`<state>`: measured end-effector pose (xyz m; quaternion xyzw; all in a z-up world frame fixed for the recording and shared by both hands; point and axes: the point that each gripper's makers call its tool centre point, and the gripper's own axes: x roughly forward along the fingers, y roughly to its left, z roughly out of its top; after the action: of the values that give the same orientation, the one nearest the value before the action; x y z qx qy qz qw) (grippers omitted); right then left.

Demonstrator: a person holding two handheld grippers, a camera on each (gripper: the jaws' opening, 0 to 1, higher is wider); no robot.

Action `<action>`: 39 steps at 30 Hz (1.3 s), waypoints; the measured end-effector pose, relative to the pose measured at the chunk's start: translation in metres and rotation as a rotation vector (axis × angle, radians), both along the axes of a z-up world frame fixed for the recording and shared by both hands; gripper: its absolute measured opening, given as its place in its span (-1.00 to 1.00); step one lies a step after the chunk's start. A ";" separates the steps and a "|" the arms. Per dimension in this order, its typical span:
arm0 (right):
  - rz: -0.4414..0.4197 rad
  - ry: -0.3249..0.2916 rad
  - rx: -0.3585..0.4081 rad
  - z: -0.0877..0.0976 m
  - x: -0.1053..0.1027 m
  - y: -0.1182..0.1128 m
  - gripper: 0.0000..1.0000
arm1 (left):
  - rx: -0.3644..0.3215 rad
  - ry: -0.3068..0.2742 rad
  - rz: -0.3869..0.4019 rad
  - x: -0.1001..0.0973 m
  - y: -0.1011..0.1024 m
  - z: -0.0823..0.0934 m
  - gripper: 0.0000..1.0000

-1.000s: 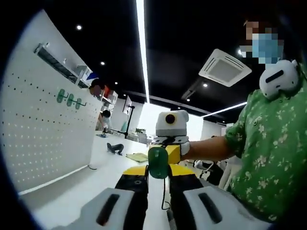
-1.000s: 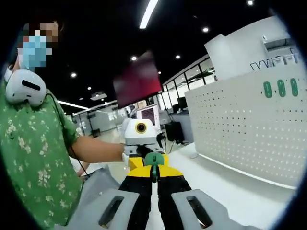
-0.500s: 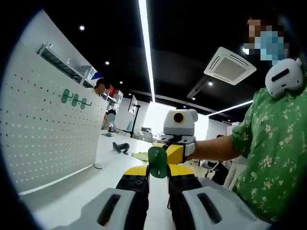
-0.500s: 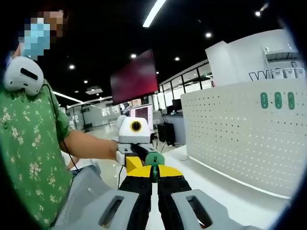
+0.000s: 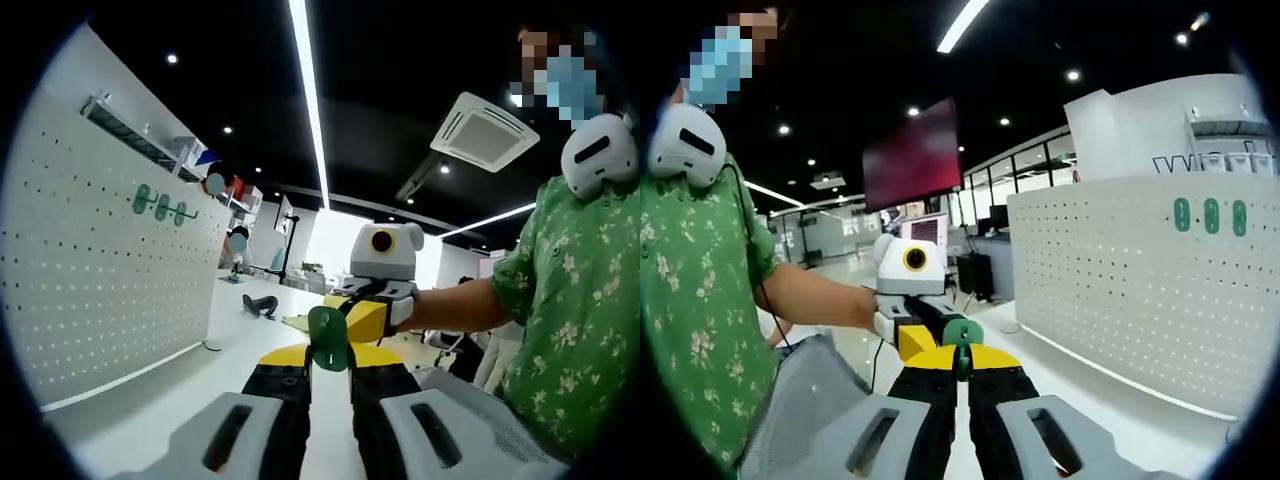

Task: Insert the hook assembly into the mounting plate slot until the hook locks in place.

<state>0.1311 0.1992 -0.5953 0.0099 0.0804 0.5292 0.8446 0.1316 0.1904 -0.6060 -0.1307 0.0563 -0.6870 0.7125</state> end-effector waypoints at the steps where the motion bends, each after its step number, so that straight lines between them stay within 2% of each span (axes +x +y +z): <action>1: -0.001 0.000 0.001 0.000 0.000 0.000 -0.98 | -0.002 0.003 -0.001 0.000 0.000 0.000 -0.72; 7: -0.012 0.011 0.023 0.002 0.002 0.001 -0.99 | -0.008 -0.028 0.008 0.002 0.001 0.002 -0.69; 10: -0.022 0.007 0.029 0.003 0.004 0.001 -0.99 | 0.015 -0.053 0.015 0.004 0.002 -0.001 -0.67; 13: -0.027 0.005 0.033 0.005 0.005 0.000 -0.99 | 0.033 -0.063 0.022 0.004 0.003 -0.004 -0.56; 20: -0.037 0.008 0.024 0.003 0.006 0.000 -0.99 | 0.026 -0.067 0.049 0.007 0.005 -0.001 -0.36; 25: -0.045 0.013 0.019 0.002 0.007 -0.003 -0.99 | 0.035 -0.070 0.036 0.004 0.005 -0.002 -0.17; 32: -0.051 0.018 0.018 0.000 0.007 -0.005 -0.99 | 0.016 -0.040 -0.007 -0.006 0.003 0.002 0.36; 35: -0.055 0.019 0.014 -0.001 0.007 -0.006 -0.99 | 0.036 -0.036 -0.002 -0.007 0.000 0.000 0.72; 36: -0.057 0.019 0.017 0.000 0.008 -0.006 -0.99 | 0.056 -0.016 -0.007 -0.008 -0.001 -0.003 0.84; 39: -0.064 0.019 0.017 0.000 0.008 -0.007 -0.99 | 0.074 -0.017 -0.008 -0.010 -0.003 -0.007 0.94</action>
<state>0.1394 0.1919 -0.5957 0.0248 0.0836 0.5024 0.8602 0.1217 0.1870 -0.6125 -0.0980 0.0763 -0.6885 0.7146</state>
